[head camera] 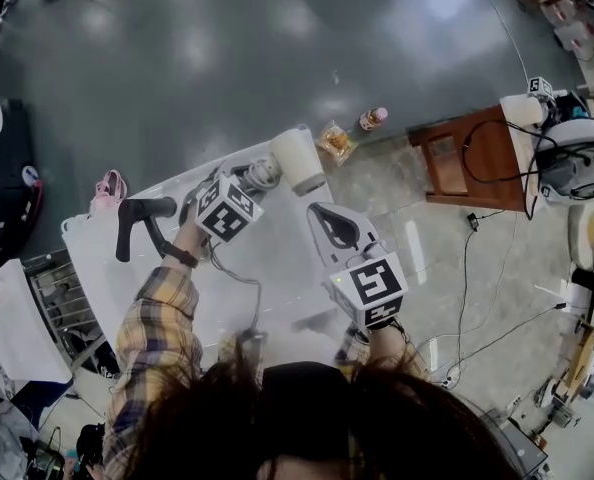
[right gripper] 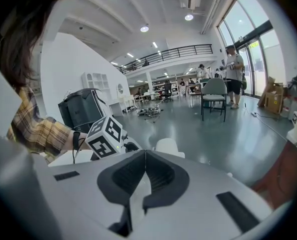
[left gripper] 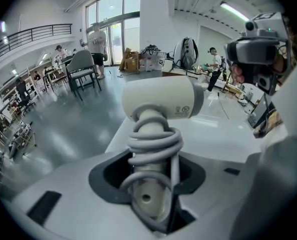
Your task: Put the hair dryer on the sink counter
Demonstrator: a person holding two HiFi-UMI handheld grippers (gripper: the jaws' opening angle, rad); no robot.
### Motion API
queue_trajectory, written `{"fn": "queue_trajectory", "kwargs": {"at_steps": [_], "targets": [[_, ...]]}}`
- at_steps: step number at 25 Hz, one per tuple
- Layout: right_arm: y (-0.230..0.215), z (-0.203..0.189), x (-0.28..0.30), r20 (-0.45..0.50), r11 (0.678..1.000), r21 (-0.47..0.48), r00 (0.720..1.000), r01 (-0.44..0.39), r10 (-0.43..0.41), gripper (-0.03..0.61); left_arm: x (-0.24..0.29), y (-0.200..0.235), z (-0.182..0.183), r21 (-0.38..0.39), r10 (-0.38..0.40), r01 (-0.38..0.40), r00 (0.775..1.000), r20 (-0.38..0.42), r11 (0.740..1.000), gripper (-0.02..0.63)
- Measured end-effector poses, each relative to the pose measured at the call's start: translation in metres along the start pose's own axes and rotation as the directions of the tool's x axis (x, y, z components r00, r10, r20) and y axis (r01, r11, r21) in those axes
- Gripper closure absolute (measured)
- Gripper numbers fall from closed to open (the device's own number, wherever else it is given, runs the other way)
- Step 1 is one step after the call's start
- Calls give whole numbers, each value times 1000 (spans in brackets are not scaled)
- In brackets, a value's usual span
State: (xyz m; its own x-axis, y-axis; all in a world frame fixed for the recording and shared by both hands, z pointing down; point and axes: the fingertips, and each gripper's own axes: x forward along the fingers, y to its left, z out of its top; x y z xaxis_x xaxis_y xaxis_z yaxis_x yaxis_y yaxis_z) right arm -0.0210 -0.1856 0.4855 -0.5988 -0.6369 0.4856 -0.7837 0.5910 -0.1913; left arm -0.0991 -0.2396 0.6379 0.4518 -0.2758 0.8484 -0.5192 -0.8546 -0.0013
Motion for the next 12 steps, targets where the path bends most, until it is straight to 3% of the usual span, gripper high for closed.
{"fn": "queue_trajectory", "kwargs": {"at_steps": [12], "targets": [[5, -7, 10, -32, 999, 9, 999, -37, 37, 563, 6, -1, -3, -35, -44, 44, 999, -24, 998, 428]]}}
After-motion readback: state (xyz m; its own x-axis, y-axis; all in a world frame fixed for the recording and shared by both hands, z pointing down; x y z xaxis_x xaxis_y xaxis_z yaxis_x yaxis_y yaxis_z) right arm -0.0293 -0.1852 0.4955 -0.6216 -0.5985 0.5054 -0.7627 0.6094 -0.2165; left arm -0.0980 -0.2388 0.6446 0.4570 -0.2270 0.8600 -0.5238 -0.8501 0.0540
